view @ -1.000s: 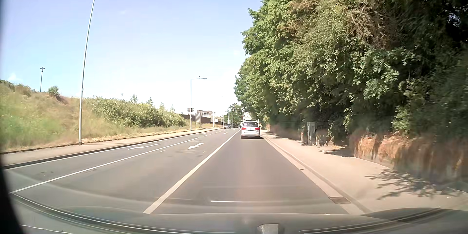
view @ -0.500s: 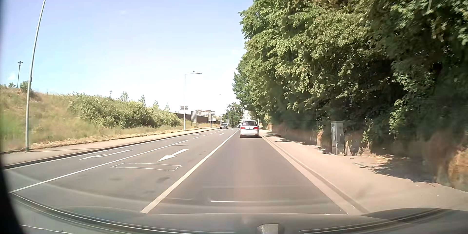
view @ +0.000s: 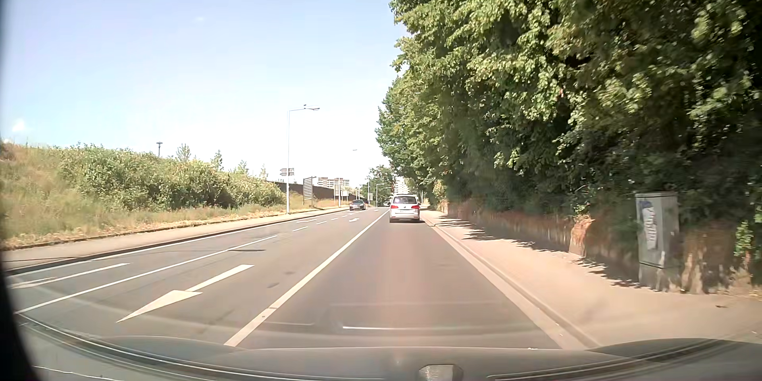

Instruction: Follow the waypoints while adhering to traffic rules and regulations

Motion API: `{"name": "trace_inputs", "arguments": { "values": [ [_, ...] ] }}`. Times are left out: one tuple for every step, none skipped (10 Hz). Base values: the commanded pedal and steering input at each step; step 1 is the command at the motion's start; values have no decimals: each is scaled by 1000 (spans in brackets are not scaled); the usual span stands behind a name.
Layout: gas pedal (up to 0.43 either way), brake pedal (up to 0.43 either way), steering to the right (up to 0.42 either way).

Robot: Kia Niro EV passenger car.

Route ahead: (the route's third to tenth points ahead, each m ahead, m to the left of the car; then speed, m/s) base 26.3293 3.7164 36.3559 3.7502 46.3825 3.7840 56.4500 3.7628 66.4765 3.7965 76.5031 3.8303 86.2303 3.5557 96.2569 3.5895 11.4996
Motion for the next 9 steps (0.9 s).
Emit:
{"name": "trace_inputs", "arguments": {
  "values": [
    [319,30,-7],
    [319,30,-7],
    [319,30,-5],
    [319,30,-4],
    [319,30,-4],
    [319,30,-3],
    [319,30,-3],
    [319,30,-3],
    [311,30,-2]
  ]
}}
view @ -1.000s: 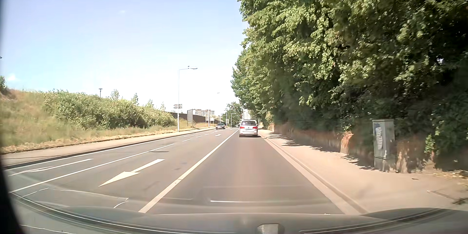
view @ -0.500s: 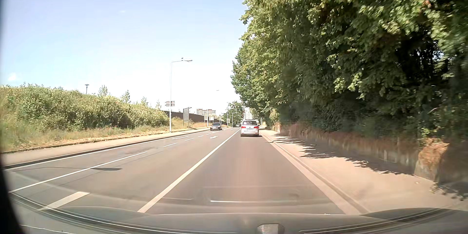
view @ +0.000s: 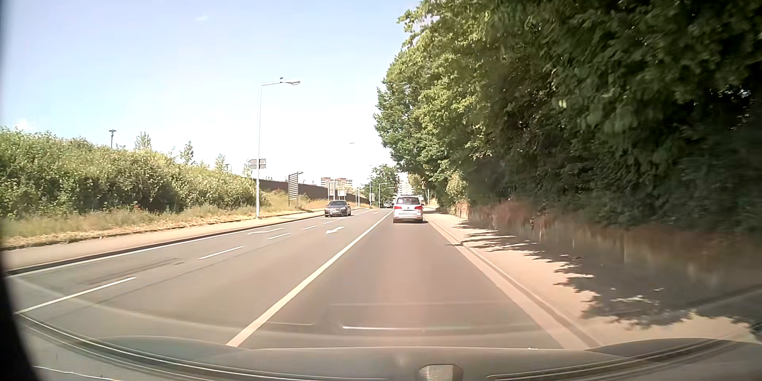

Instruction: Follow the waypoints while adhering to traffic rules and regulations

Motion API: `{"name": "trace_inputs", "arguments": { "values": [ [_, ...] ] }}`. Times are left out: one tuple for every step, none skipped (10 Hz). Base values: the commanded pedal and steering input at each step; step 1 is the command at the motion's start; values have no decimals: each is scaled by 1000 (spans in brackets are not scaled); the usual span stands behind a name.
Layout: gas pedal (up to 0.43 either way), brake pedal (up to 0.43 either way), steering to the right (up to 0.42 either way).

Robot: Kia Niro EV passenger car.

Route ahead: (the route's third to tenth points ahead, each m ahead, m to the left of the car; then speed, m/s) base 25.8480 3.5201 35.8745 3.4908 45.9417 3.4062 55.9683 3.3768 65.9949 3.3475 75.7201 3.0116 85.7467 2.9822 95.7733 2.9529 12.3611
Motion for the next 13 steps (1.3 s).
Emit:
{"name": "trace_inputs", "arguments": {
  "values": [
    [311,30,-2],
    [311,30,-2],
    [299,30,-2],
    [299,30,-1],
    [287,30,-1],
    [287,30,-2],
    [287,30,-1],
    [287,30,-1],
    [280,30,0],
    [260,30,0],
    [240,30,0],
    [228,30,0],
    [209,30,-1]
  ]
}}
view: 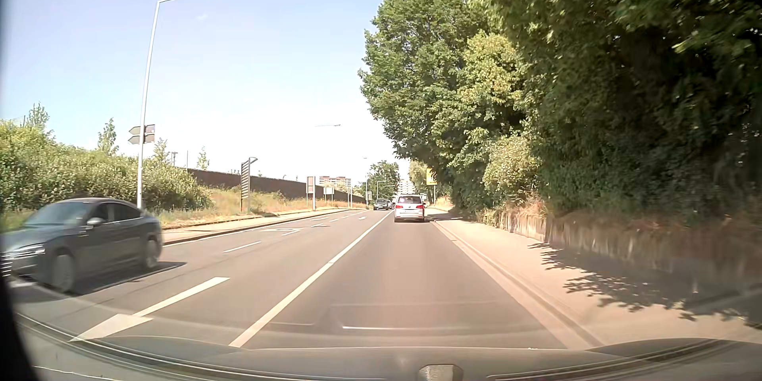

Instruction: Follow the waypoints while adhering to traffic rules and regulations

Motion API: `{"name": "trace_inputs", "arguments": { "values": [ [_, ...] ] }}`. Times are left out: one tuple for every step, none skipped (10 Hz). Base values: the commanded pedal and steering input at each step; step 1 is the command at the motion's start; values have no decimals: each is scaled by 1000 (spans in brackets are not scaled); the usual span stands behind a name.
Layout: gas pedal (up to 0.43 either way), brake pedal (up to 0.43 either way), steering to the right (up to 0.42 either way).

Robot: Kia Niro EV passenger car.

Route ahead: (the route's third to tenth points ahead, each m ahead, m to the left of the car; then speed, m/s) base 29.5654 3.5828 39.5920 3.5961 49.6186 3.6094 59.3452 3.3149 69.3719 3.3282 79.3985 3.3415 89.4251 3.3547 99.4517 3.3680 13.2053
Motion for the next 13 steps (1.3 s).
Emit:
{"name": "trace_inputs", "arguments": {
  "values": [
    [177,30,0],
    [157,30,0],
    [150,30,-1],
    [138,30,0],
    [118,30,0],
    [87,30,0],
    [79,30,0],
    [67,30,0],
    [59,30,-1],
    [39,30,0],
    [28,30,0],
    [28,30,0],
    [20,30,0]
  ]
}}
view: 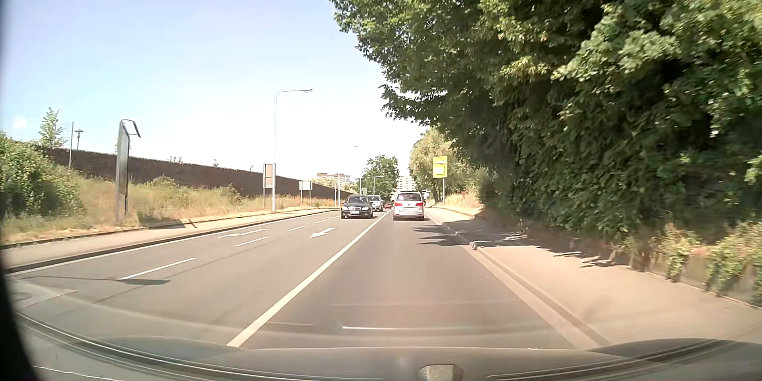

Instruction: Follow the waypoints while adhering to traffic rules and regulations

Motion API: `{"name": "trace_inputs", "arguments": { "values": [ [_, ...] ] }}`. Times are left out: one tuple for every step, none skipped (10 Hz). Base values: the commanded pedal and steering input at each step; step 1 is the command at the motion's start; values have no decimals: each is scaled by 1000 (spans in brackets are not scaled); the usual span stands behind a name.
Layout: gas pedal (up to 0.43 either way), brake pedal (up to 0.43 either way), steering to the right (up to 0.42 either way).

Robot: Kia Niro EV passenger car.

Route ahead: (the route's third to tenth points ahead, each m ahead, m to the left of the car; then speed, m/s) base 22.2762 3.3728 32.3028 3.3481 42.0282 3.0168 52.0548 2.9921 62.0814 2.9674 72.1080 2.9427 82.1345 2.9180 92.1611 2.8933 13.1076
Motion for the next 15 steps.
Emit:
{"name": "trace_inputs", "arguments": {
  "values": [
    [8,30,0],
    [0,30,0],
    [0,30,0],
    [0,30,0],
    [0,30,0],
    [0,30,0],
    [0,30,0],
    [0,30,0],
    [0,30,0],
    [0,30,0],
    [0,30,0],
    [0,30,0],
    [0,30,0],
    [0,30,0],
    [0,30,0]
  ]
}}
